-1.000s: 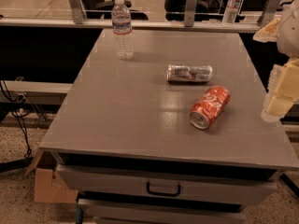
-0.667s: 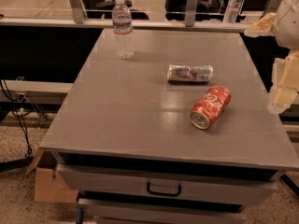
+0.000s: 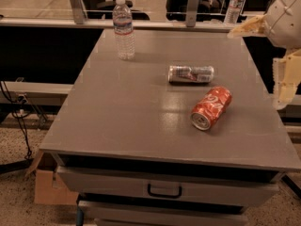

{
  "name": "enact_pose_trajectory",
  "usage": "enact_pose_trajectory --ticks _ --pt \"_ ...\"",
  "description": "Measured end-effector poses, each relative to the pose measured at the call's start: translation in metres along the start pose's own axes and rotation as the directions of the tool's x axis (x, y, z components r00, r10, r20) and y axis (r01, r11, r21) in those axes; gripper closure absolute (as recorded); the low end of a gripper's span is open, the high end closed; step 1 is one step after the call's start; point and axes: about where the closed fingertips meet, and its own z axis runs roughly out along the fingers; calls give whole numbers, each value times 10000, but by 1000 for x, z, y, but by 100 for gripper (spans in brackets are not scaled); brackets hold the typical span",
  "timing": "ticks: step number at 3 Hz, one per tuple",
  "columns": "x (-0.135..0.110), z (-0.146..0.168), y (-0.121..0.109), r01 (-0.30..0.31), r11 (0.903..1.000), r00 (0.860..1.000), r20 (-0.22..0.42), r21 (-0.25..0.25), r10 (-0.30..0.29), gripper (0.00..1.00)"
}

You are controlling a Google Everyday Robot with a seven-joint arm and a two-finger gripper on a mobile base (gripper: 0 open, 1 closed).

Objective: Place coke can upright

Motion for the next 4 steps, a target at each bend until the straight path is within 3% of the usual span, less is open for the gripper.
enact_pose_trajectory --ticks 1,2,3,4 --pt "-2 4 -5 99 9998 9999 67 169 -100 0" --pt "-15 29 6 745 9972 9947 719 -102 -736 0" --pt "-27 54 13 1496 9877 9810 1317 -456 -1425 0" --pt "-33 74 15 2435 9676 9614 1483 -674 -2316 0"
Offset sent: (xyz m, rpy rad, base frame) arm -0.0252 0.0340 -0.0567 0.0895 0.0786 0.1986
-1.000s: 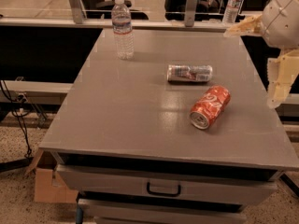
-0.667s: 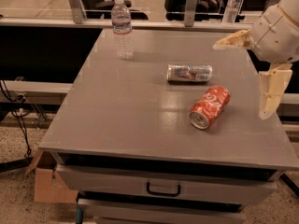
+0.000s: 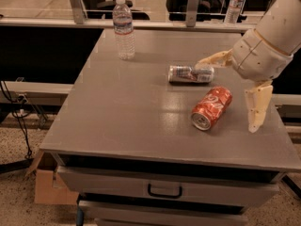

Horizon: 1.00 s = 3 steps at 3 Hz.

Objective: Place coke can upright

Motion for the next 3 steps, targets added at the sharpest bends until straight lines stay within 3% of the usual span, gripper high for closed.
enact_pose_trajectory --ticks 1,3 --pt "7 13 -1 774 9966 9967 -229 -295 -781 0" --pt "26 37 6 1754 9815 9812 -674 -767 -1807 0"
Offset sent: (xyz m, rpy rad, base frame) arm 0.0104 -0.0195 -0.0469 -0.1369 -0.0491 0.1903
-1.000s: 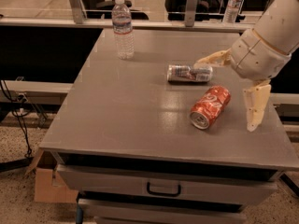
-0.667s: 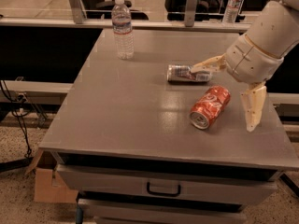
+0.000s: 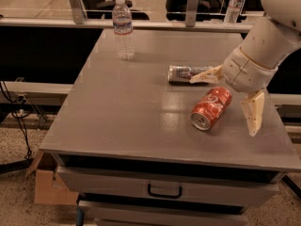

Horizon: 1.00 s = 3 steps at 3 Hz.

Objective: Place coke can upright

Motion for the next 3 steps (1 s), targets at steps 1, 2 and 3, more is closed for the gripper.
enact_pose_trajectory --ticks 1,2,3 --pt "4 8 -1 284 9995 9996 -18 -153 -285 0" --pt "5 13 -1 426 9984 9991 71 -371 -423 14" --pt "8 14 -1 379 9970 9993 34 -669 -378 38"
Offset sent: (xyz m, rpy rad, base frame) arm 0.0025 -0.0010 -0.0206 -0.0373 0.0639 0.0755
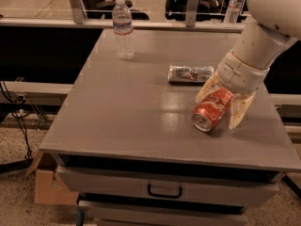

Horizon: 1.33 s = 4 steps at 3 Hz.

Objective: Place coke can upright

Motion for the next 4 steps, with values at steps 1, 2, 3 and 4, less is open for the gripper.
enact_pose_trajectory --ticks 1,2,3,4 --pt "3 -1 1 -217 9992 9997 -132 -345 212 61" --pt "15 -24 -6 -1754 9841 9802 -989 -293 1717 92" --pt "24 -61 -10 -3740 9231 9227 -651 893 3801 100" --pt "18 -79 -15 -5454 8172 8367 628 1864 5441 100"
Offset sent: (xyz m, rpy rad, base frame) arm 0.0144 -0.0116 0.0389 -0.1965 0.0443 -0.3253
